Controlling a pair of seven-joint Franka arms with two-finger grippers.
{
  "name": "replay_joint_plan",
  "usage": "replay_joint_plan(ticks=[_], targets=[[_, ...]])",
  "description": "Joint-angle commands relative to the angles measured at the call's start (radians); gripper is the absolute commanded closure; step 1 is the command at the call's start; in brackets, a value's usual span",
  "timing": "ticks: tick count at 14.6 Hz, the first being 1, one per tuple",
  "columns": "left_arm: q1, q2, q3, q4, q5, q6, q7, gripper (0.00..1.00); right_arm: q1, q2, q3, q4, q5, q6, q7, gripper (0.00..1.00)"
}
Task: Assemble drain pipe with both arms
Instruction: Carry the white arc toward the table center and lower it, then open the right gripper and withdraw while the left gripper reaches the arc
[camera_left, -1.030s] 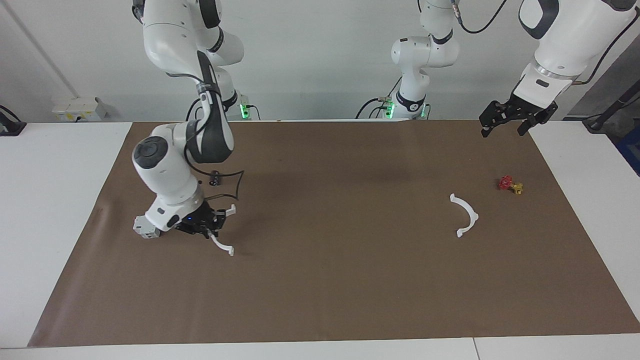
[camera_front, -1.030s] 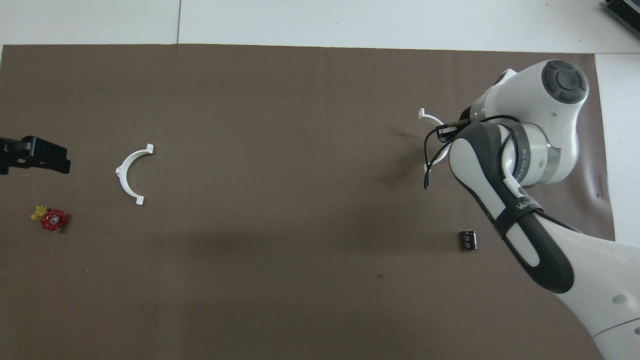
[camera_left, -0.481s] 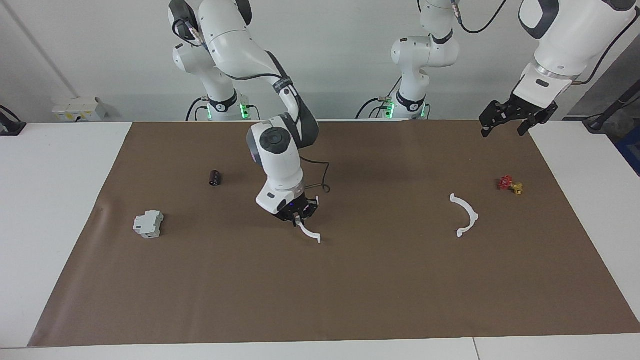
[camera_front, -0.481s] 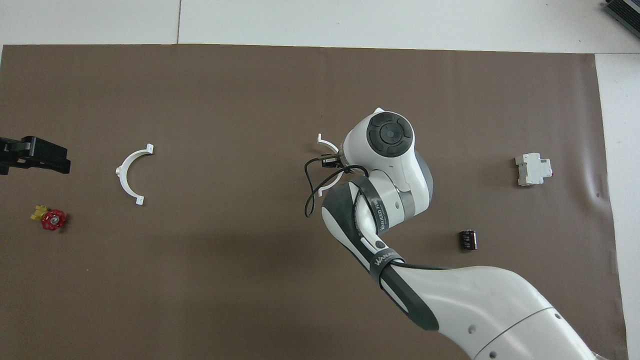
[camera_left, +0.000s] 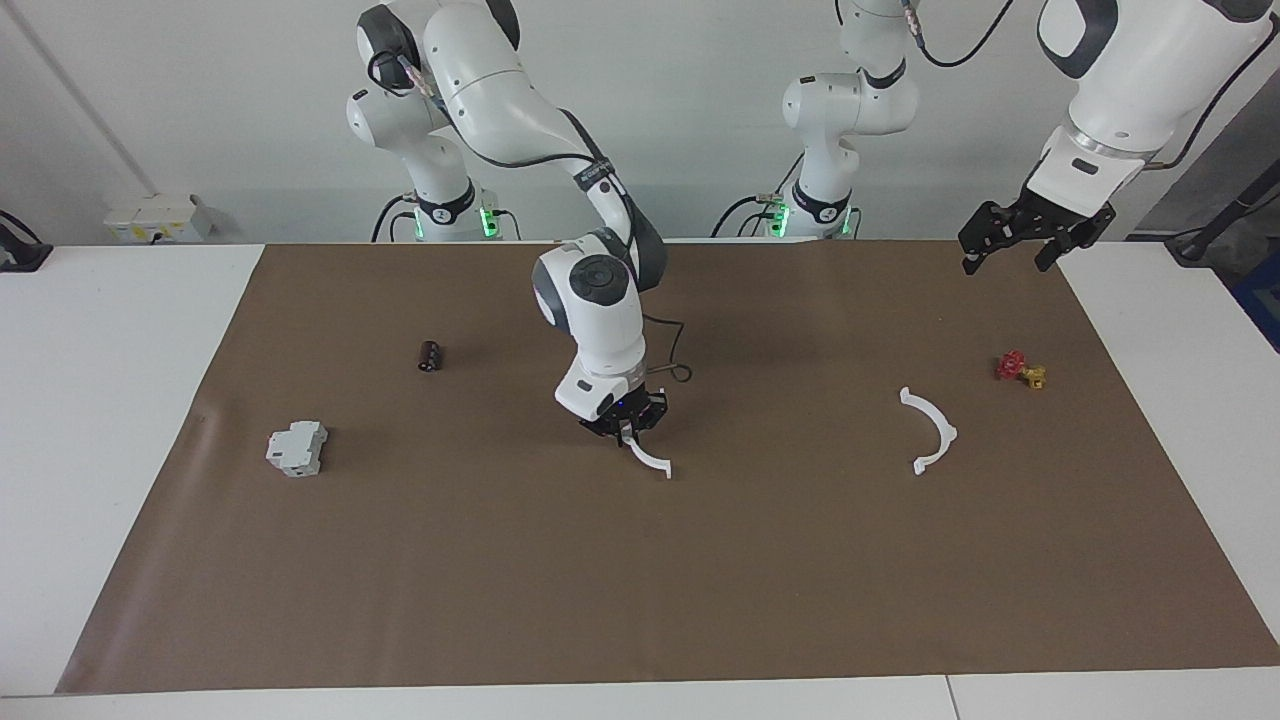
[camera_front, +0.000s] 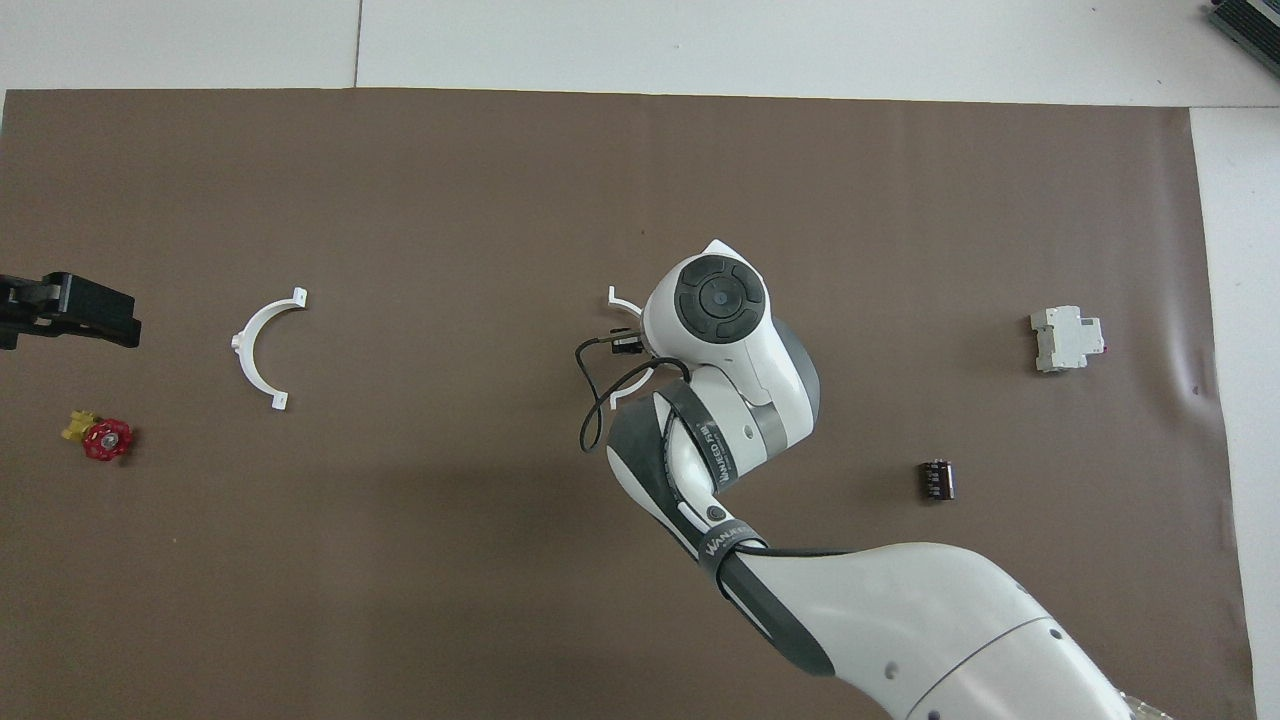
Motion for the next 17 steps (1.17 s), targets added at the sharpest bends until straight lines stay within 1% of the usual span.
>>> replay_joint_plan(ticks=[1,8,9,10,11,13,15,16,17], targets=[[-0.005,-0.006,0.008,0.005,-0.012,0.000,-0.001,0.00,0.003,0.017,-0.001,0.012,-0.039,0.026,0.026,1.00],[-0.004,-0.006,0.008,0.003,-0.012,0.002,-0.001,0.00,0.004,0.017,0.000,0.006,-0.054,0.024,0.018,1.00],[-0.004,-0.006,0.008,0.003,-0.012,0.002,-0.001,0.00,0.006,0.017,0.000,0.005,-0.054,0.026,0.016,0.87],[-0.004,-0.006,0.008,0.003,-0.012,0.002,-0.001,0.00,0.006,0.015,0.000,0.007,-0.054,0.023,0.019,0.21],[-0.004,-0.006,0.008,0.003,-0.012,0.002,-0.001,0.00,0.007,0.012,0.000,0.009,-0.054,0.020,0.024,0.00],[-0.004,-0.006,0.008,0.003,-0.012,0.003,-0.001,0.00,0.003,-0.018,-0.001,0.013,-0.051,-0.005,0.025,0.00],[-0.002,-0.007,0.008,-0.001,-0.010,0.016,-0.001,0.00,-0.014,-0.100,-0.009,0.015,-0.036,-0.084,0.030,0.00],[-0.002,-0.010,0.009,-0.021,-0.010,0.051,-0.001,0.00,-0.034,-0.141,-0.014,0.013,-0.034,-0.118,0.030,0.00],[0.001,-0.020,0.011,-0.059,-0.010,0.093,-0.001,0.00,-0.077,-0.178,-0.015,0.013,-0.037,-0.156,0.030,0.00]])
